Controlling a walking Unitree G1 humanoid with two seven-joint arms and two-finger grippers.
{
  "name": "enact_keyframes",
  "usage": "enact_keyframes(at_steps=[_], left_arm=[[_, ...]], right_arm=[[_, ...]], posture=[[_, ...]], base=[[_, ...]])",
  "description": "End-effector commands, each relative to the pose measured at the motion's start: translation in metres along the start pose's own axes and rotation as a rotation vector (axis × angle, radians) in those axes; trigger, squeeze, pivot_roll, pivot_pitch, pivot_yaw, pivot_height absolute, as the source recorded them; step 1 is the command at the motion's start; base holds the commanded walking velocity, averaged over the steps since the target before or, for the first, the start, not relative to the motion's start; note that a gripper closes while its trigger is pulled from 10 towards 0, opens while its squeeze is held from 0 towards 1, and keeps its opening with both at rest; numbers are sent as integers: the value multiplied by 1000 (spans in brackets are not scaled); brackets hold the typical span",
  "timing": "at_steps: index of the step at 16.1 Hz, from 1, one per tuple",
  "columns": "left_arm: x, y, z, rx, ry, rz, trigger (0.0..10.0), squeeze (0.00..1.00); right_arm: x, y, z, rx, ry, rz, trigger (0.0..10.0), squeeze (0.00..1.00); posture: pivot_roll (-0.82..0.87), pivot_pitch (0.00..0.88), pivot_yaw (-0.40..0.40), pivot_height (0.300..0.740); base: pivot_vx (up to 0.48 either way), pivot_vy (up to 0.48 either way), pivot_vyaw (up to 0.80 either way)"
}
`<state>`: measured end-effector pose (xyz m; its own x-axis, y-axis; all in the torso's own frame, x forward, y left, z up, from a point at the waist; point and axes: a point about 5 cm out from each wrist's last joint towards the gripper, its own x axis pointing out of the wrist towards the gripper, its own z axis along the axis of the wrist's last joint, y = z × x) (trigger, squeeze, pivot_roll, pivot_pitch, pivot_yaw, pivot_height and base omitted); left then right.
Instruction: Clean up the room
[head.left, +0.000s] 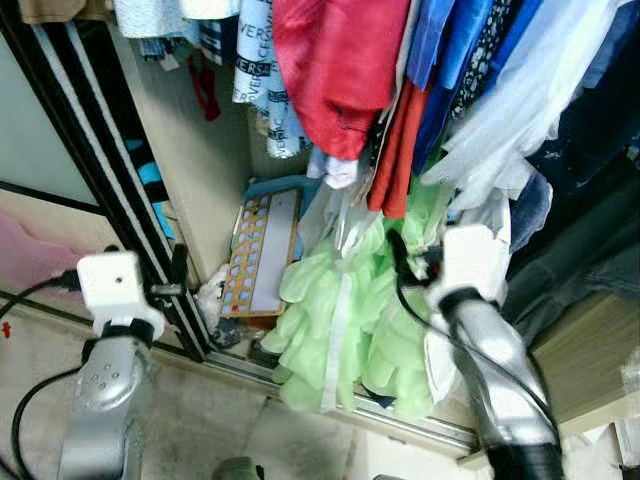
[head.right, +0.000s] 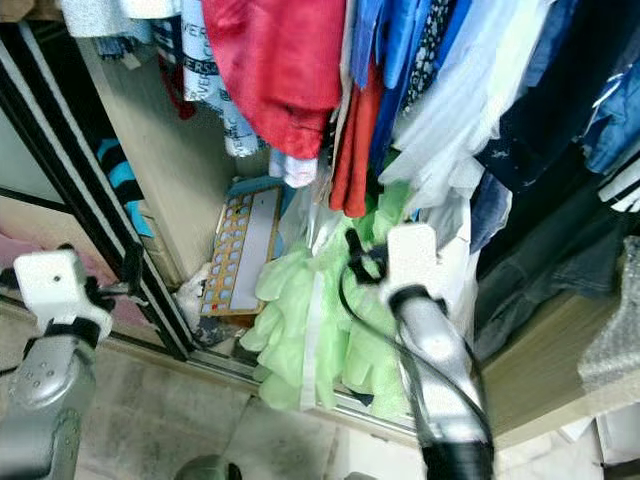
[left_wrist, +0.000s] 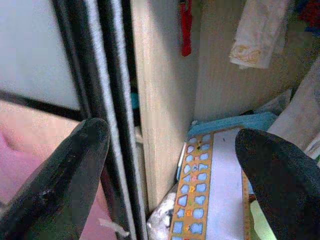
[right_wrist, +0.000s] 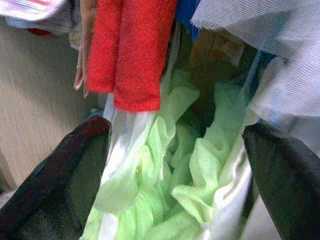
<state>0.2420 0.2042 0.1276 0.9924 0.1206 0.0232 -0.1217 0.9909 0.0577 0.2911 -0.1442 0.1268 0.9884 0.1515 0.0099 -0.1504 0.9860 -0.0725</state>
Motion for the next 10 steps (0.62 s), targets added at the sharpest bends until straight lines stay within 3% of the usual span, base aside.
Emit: enact_keyframes(at_steps=[1,4,6,8,10], left_arm=[[0,0,-6,30,-2,-4,10000,0],[-15,5,-26,-7,64,17,10000,0],[-24,2,-29,30,76,-29,10000,0],[-15,1,-34,75,76,-46,10000,0],[-7,-3,-35,39,78,-54,10000,0]], right_arm=[[6,-6,-2,17,5,-47,10000,0],[-6,-15,-13,17,35,-123,10000,0],[-23,-18,-24,49,73,-174,10000,0],[-27,-17,-26,54,67,-222,10000,0],[-25,-14,-20,33,33,-213,10000,0]], posture=[[110,0,-26,740],[86,0,17,740],[56,0,51,740],[18,0,77,740],[-7,0,76,740]], base=[[0,0,0],[0,0,0],[0,0,0],[0,0,0],[0,0,0]])
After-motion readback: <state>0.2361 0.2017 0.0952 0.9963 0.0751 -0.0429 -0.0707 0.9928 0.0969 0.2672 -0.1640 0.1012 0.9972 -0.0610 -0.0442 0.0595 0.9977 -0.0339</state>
